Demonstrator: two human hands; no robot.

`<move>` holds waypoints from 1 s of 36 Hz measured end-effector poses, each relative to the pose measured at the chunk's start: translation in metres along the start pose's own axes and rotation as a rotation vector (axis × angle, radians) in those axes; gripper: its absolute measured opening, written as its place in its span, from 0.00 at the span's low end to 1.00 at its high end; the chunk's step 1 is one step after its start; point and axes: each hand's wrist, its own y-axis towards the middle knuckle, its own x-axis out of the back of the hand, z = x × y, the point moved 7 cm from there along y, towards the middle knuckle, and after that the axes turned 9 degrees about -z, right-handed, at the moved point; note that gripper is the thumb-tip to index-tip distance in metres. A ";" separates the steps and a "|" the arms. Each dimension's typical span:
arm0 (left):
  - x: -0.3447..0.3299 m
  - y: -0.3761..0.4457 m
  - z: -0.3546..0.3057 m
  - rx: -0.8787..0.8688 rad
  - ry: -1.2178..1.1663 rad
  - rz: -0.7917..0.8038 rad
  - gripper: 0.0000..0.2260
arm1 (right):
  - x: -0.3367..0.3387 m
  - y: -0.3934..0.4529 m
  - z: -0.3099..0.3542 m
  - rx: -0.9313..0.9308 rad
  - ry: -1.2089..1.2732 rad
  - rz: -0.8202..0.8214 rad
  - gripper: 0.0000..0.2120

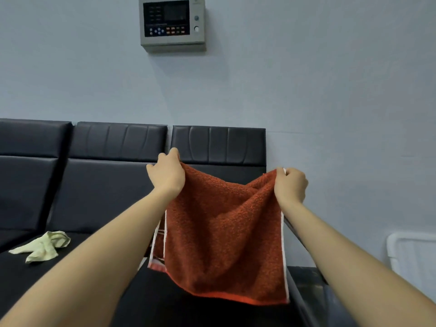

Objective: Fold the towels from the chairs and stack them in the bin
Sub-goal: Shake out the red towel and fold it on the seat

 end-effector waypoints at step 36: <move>-0.022 -0.020 0.030 0.166 -0.118 0.123 0.06 | 0.000 -0.001 -0.016 0.037 0.038 -0.021 0.13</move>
